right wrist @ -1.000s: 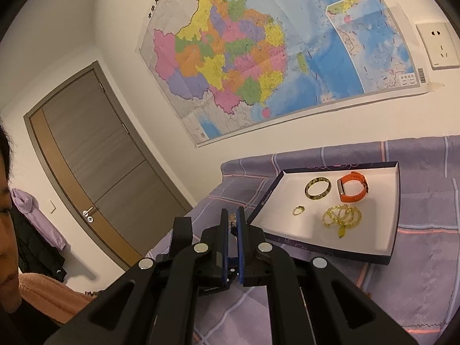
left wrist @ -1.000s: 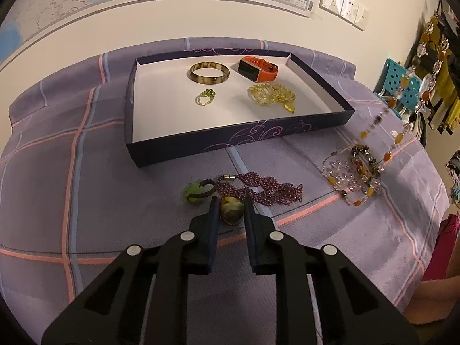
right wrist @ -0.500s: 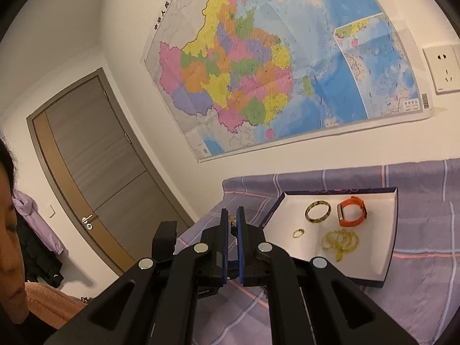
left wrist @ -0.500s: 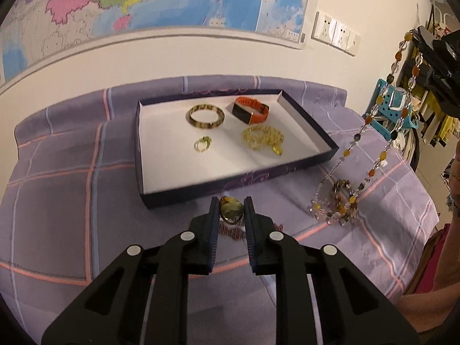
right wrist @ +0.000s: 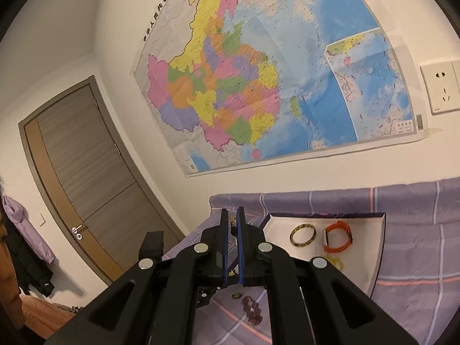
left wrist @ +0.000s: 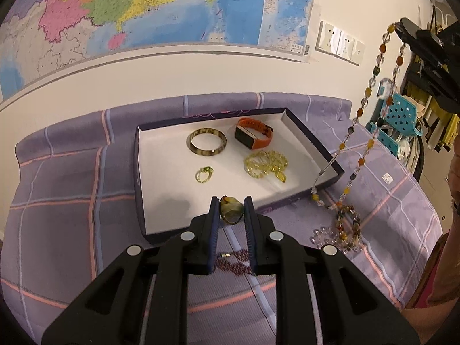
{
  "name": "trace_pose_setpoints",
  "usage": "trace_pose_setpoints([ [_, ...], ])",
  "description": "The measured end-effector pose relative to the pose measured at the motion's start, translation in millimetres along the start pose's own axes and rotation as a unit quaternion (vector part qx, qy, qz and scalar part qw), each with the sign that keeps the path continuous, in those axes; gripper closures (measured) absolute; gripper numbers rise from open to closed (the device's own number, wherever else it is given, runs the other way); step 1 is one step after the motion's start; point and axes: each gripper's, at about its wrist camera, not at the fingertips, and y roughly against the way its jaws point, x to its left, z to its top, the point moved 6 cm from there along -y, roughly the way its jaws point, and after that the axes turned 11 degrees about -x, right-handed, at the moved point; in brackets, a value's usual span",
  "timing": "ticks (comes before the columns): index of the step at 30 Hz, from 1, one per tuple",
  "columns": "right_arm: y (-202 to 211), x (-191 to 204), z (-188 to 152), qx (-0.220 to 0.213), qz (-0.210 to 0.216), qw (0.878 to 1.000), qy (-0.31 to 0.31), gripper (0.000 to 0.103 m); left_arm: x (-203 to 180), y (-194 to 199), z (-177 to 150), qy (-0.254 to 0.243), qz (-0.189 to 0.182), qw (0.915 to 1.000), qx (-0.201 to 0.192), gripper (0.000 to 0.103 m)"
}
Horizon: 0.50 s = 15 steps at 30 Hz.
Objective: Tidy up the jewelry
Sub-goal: 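Lower the multicolored necklace into the tray with the right tool while the left tool releases the pendant there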
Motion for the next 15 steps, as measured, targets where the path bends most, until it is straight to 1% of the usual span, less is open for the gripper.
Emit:
trace_pose_setpoints([
  [7, -11, -9, 15, -0.010, -0.007, 1.000, 0.000, 0.099, 6, -12, 11, -0.001, 0.007, 1.0000, 0.000, 0.086],
  [15, -31, -24, 17, -0.003, -0.006, 1.000, -0.011, 0.099, 13, -31, 19, -0.001, 0.014, 0.9999, 0.006, 0.086],
])
